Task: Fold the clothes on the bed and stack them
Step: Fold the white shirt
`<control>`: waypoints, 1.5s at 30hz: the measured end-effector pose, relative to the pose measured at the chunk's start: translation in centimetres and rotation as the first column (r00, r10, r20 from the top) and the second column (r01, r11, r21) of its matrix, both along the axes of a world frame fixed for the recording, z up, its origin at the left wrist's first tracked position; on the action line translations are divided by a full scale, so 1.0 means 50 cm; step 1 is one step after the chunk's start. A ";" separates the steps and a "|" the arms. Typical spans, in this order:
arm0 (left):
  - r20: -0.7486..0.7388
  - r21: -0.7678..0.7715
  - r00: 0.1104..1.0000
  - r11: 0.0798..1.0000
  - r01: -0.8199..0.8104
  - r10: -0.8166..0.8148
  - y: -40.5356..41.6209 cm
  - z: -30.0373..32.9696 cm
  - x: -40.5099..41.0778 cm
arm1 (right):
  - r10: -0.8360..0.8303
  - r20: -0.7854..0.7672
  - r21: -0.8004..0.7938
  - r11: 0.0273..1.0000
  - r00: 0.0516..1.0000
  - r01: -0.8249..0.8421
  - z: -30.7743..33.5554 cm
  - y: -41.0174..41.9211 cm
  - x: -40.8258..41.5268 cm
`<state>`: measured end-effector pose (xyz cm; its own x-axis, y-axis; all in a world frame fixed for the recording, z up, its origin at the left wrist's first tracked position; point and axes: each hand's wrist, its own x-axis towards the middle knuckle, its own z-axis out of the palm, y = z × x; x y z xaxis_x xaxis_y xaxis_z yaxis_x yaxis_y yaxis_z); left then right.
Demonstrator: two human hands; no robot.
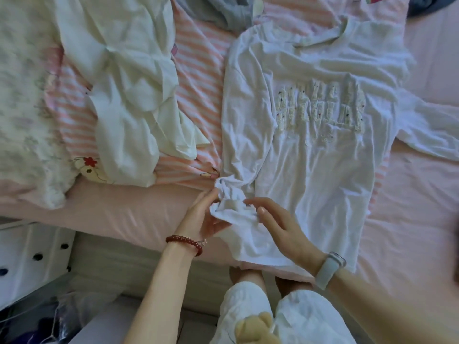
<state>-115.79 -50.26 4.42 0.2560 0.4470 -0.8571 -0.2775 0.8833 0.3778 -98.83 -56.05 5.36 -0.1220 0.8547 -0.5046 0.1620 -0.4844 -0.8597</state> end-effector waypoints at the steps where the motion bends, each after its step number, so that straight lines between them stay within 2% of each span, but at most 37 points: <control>1: 0.004 0.036 1.000 0.999 0.012 -0.012 0.001 0.024 0.004 | -0.029 -0.023 0.009 1.000 0.999 0.030 0.013 0.006 0.008; 7: 0.091 0.250 0.990 0.965 0.080 -0.105 -0.024 0.135 0.030 | -0.103 -0.136 0.053 0.992 0.985 0.111 0.087 0.013 0.053; 11: 0.106 0.277 0.981 0.953 0.126 -0.160 -0.059 0.168 0.055 | 0.010 -0.047 0.162 0.987 0.999 -0.002 0.120 -0.004 0.089; 15: 0.059 0.360 0.966 0.908 0.214 -0.252 -0.100 0.187 0.076 | 0.067 0.026 0.100 0.993 0.997 -0.069 0.129 -0.032 0.123; 17: 0.001 0.408 0.965 0.881 0.239 -0.262 -0.124 0.191 0.086 | 0.075 0.000 0.078 0.994 0.997 -0.074 0.137 -0.045 0.137; 23: -0.319 0.518 0.945 0.821 0.238 -0.072 -0.186 0.197 0.129 | 0.007 -0.252 0.028 1.000 0.968 0.000 0.174 -0.087 0.165; 27: -0.445 0.583 0.888 0.790 0.191 0.113 -0.209 0.222 0.146 | -0.017 -0.390 -0.033 0.999 0.921 0.004 0.188 -0.101 0.170; 30: -0.514 0.633 0.838 0.741 0.225 0.185 -0.218 0.244 0.144 | 0.047 -0.293 0.027 0.999 0.955 -0.041 0.208 -0.107 0.158; 32: -0.524 0.634 0.844 0.715 0.295 0.117 -0.220 0.254 0.134 | 0.058 -0.200 0.060 0.997 0.978 -0.047 0.216 -0.114 0.143; 34: -0.449 0.638 0.893 0.694 0.334 -0.017 -0.220 0.260 0.117 | 0.001 -0.101 0.103 0.995 0.995 0.009 0.216 -0.121 0.129; 36: -0.296 0.638 0.949 0.717 0.281 -0.108 -0.217 0.262 0.101 | -0.073 -0.029 0.151 0.986 0.997 0.077 0.219 -0.125 0.116; 39: -0.187 0.604 0.979 0.776 0.180 -0.082 -0.205 0.265 0.081 | -0.174 0.029 0.205 0.965 0.984 0.165 0.222 -0.133 0.103; 42: -0.263 0.590 0.958 0.767 0.252 -0.113 -0.186 0.261 0.060 | -0.253 0.124 0.287 0.935 0.959 0.209 0.226 -0.137 0.081; 45: -0.382 0.565 0.894 0.707 0.426 -0.233 -0.166 0.267 0.040 | -0.315 0.240 0.375 0.903 0.918 0.212 0.225 -0.131 0.053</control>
<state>-113.77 -58.57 17.76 0.3009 0.8287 -0.4719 0.1804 0.4364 0.8815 -96.20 -62.60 16.61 0.2375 0.9580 -0.1608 0.3335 -0.2359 -0.9127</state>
